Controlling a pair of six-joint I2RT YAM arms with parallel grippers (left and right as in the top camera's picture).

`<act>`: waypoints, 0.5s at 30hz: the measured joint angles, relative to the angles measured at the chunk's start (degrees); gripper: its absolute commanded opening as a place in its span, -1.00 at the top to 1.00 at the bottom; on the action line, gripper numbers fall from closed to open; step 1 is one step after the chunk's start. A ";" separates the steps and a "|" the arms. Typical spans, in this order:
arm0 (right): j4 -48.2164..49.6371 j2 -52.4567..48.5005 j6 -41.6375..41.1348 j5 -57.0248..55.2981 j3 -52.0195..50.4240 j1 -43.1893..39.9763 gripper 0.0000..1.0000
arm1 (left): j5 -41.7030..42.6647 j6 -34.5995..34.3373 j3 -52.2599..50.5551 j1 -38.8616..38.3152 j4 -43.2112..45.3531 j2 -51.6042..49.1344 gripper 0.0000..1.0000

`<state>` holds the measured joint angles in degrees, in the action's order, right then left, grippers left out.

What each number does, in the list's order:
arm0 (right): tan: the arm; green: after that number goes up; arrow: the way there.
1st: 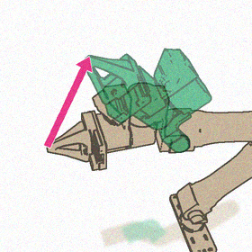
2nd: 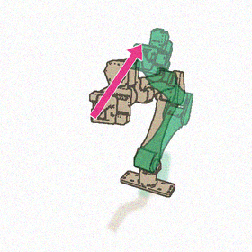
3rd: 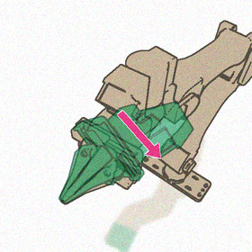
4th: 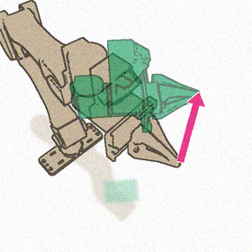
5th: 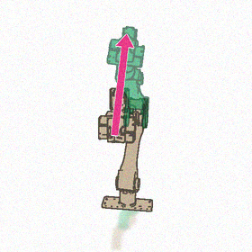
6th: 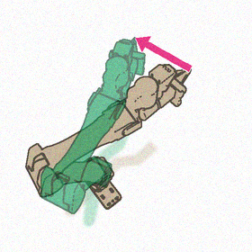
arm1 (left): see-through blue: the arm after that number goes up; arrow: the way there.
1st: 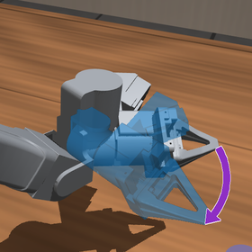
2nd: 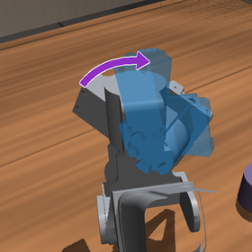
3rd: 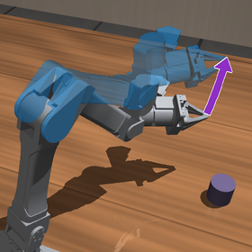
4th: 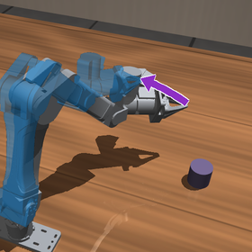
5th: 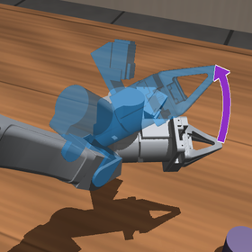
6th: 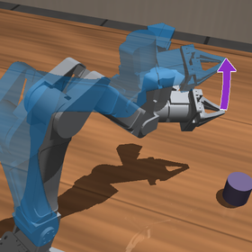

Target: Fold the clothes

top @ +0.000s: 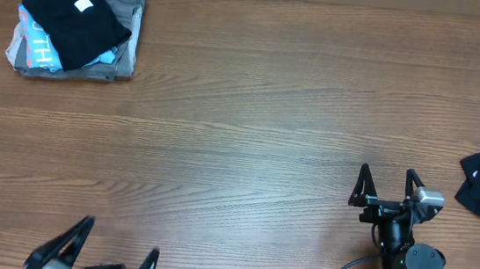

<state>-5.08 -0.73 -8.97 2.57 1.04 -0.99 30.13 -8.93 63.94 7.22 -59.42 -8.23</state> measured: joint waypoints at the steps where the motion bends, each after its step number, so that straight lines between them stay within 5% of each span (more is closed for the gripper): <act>1: 0.00 0.00 0.00 0.00 0.00 0.00 -1.00 | -0.04 -0.04 -3.28 -0.52 2.60 1.20 -1.00; 15: 0.00 0.00 0.02 0.00 0.00 -0.04 -1.00 | -9.22 -0.37 -33.27 -5.40 26.32 6.95 -1.00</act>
<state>-5.08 -0.73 -8.95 2.57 1.04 -1.04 20.91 -9.30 30.68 1.83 -33.10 -1.28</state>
